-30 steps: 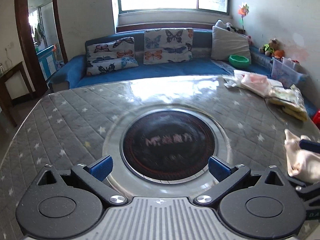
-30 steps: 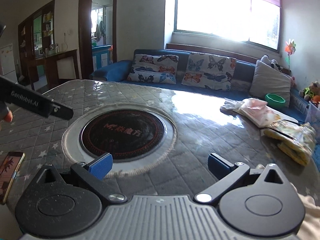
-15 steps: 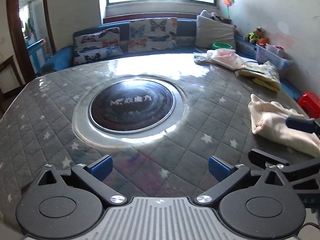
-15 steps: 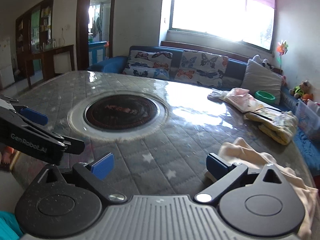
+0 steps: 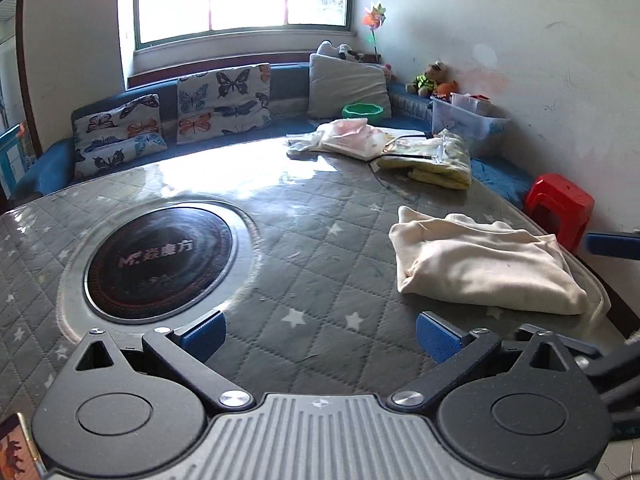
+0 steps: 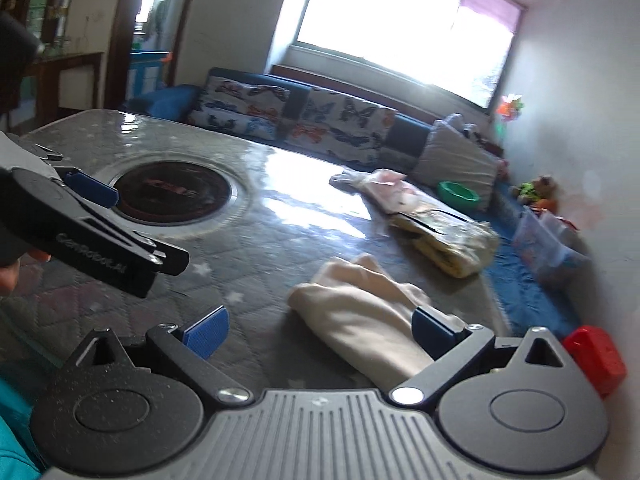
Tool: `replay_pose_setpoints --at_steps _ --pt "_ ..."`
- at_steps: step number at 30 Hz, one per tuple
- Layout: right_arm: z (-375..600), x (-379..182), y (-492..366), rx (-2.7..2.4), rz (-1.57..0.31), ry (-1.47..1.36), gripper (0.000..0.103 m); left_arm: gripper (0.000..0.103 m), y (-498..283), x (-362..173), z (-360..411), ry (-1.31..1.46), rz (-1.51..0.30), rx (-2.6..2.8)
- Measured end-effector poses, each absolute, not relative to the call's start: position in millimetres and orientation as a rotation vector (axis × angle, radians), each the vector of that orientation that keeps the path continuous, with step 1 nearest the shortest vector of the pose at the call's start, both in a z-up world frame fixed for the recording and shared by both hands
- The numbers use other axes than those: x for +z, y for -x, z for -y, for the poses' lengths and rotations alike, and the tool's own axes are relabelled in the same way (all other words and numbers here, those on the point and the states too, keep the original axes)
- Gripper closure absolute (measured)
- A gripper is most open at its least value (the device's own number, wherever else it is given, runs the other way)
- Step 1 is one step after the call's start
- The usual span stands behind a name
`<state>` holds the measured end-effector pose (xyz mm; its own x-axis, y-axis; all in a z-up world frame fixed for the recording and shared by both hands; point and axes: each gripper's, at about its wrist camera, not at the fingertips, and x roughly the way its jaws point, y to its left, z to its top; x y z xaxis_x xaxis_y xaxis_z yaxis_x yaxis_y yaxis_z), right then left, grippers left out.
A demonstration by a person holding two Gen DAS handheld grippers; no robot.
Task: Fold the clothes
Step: 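Approach the folded cream sweatshirt with both tools open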
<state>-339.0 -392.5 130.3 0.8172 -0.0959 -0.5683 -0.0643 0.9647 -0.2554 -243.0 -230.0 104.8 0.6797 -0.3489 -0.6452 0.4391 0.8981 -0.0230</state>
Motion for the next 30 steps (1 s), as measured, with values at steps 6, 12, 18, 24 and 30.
replay_pose_setpoints --at_steps 6,12,18,24,30 --pt "404 105 350 -0.129 -0.656 0.119 0.004 0.000 241 81 245 -0.180 -0.734 -0.453" --pt "410 84 355 -0.241 -0.695 0.026 0.004 0.000 243 67 250 -0.188 -0.769 -0.467" --pt "412 71 363 -0.317 -0.714 -0.020 0.004 0.000 250 58 258 -0.209 -0.773 -0.495" --pt "413 63 370 -0.359 -0.727 -0.038 0.003 0.000 256 53 268 -0.228 -0.795 -0.523" --pt "417 58 370 -0.374 -0.741 -0.041 0.004 0.000 257 49 278 -0.243 -0.823 -0.547"
